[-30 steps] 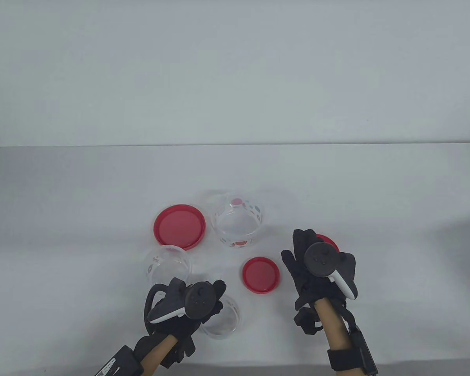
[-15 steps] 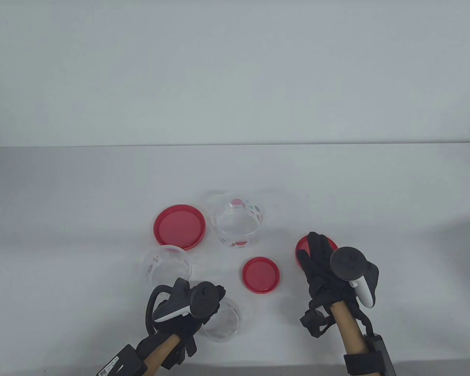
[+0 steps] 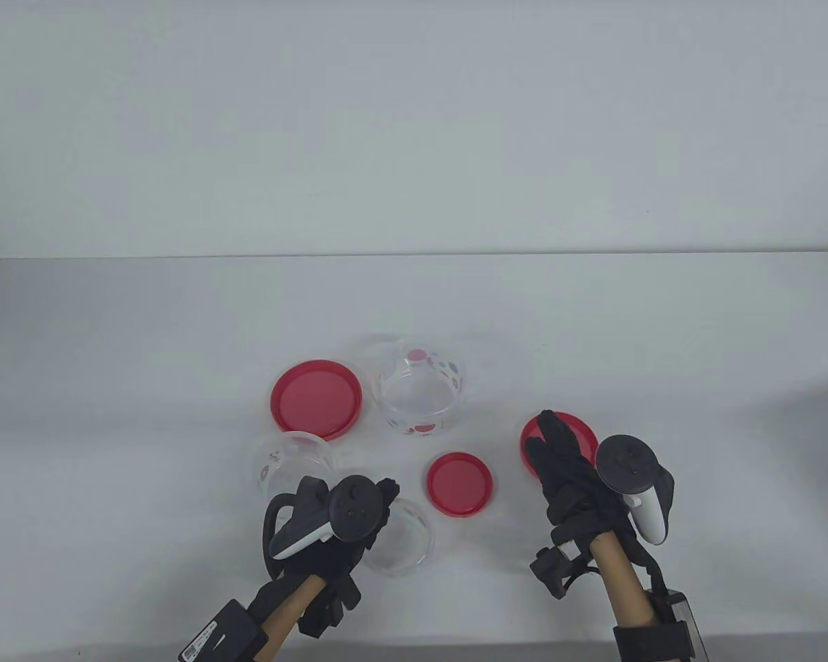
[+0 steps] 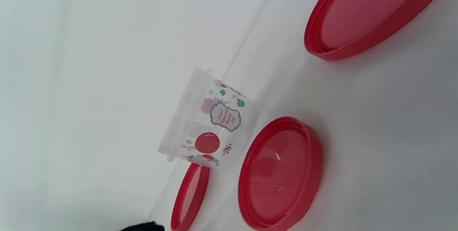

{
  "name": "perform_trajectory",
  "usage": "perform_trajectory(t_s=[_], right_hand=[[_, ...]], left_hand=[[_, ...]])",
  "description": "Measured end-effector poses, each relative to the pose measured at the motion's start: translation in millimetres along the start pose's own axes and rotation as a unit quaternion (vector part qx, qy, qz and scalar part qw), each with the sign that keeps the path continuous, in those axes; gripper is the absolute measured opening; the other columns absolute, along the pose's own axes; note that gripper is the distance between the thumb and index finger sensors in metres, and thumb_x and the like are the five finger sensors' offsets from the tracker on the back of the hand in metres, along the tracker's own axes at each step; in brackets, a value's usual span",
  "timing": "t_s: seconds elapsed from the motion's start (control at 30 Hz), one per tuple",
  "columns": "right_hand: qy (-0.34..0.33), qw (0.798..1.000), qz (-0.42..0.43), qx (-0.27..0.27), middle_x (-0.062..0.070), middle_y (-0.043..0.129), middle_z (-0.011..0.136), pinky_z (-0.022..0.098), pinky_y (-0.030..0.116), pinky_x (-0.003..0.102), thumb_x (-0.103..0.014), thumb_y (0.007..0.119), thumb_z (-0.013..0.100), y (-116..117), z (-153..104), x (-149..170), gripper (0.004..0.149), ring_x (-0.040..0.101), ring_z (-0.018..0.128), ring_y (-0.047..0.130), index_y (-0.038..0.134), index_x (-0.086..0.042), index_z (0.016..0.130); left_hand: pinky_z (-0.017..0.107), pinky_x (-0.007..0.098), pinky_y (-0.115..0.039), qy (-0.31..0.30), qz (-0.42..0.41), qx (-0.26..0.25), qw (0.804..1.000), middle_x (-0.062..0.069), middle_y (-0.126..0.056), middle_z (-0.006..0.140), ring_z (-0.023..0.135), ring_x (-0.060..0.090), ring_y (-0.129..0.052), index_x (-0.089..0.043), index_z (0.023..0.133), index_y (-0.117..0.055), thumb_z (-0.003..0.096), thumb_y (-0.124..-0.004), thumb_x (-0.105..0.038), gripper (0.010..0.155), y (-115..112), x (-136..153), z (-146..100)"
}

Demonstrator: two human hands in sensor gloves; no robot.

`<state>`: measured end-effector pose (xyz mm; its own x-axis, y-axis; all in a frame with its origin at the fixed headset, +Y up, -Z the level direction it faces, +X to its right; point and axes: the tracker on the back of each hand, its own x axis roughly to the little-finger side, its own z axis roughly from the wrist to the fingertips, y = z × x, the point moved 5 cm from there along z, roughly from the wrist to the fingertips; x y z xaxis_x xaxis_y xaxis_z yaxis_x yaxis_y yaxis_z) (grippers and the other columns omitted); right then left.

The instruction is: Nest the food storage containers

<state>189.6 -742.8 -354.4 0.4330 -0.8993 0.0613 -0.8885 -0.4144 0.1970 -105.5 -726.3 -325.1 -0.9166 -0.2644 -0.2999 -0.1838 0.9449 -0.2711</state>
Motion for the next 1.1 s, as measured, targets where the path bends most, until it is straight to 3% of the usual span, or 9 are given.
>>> perform_trajectory(t_s=[0.2, 0.4, 0.7, 0.83, 0.93, 1.1], right_hand=[[0.01, 0.997, 0.074, -0.003, 0.029, 0.034, 0.113, 0.062, 0.048, 0.064, -0.045, 0.052, 0.065, 1.2, -5.9, 0.4, 0.068, 0.054, 0.095, 0.042, 0.03, -0.003, 0.114], [0.009, 0.994, 0.104, -0.012, 0.029, 0.037, 0.112, 0.061, 0.052, 0.063, -0.047, 0.05, 0.066, 0.5, -8.6, 0.1, 0.07, 0.054, 0.093, 0.047, 0.029, -0.001, 0.113], [0.012, 0.985, 0.171, -0.028, 0.032, 0.035, 0.112, 0.059, 0.055, 0.064, -0.049, 0.049, 0.066, 9.5, -9.8, 2.8, 0.072, 0.056, 0.093, 0.048, 0.028, 0.001, 0.113], [0.009, 0.975, 0.221, -0.015, 0.034, 0.042, 0.109, 0.053, 0.066, 0.058, -0.048, 0.048, 0.066, 9.0, -10.2, 4.3, 0.07, 0.053, 0.087, 0.063, 0.034, 0.003, 0.112], [0.008, 0.98, 0.201, -0.006, 0.033, 0.047, 0.107, 0.049, 0.072, 0.053, -0.047, 0.05, 0.066, 7.2, -9.0, 5.3, 0.068, 0.05, 0.082, 0.07, 0.037, 0.003, 0.111], [0.009, 0.984, 0.18, 0.011, 0.032, 0.047, 0.108, 0.049, 0.071, 0.053, -0.047, 0.05, 0.066, 2.1, -8.6, 6.6, 0.068, 0.049, 0.082, 0.069, 0.036, 0.003, 0.112]], left_hand=[[0.036, 0.031, -0.086, 0.017, -0.008, 0.003, 1.0, 0.006, -0.09, 0.094, 0.052, 0.021, -0.097, -0.026, 0.114, -0.059, 0.0658, -0.062, -0.036, 0.049, 20.8, -39.8, 24.4], [0.036, 0.03, -0.085, 0.039, 0.007, -0.031, 0.999, 0.006, -0.089, 0.096, 0.053, 0.02, -0.096, -0.027, 0.115, -0.058, 0.0667, -0.06, -0.037, 0.05, 42.3, -79.5, 44.3], [0.036, 0.028, -0.086, 0.033, 0.009, -0.044, 0.998, 0.005, -0.088, 0.097, 0.053, 0.018, -0.096, -0.029, 0.116, -0.056, 0.0677, -0.058, -0.037, 0.049, 44.9, -123.7, 63.1], [0.036, 0.027, -0.086, 0.03, 0.022, -0.056, 0.998, 0.006, -0.087, 0.096, 0.053, 0.018, -0.096, -0.028, 0.116, -0.056, 0.0678, -0.058, -0.035, 0.048, 46.6, -132.1, 65.7], [0.037, 0.028, -0.086, 0.027, 0.005, -0.045, 0.999, 0.005, -0.087, 0.097, 0.054, 0.018, -0.096, -0.028, 0.116, -0.056, 0.0678, -0.058, -0.035, 0.049, 42.9, -128.1, 67.1], [0.053, 0.039, -0.083, 0.024, -0.056, -0.047, 0.997, 0.009, -0.083, 0.104, 0.074, 0.03, -0.093, -0.027, 0.118, -0.053, 0.0668, -0.053, -0.048, 0.056, 43.6, -101.9, 64.3]])
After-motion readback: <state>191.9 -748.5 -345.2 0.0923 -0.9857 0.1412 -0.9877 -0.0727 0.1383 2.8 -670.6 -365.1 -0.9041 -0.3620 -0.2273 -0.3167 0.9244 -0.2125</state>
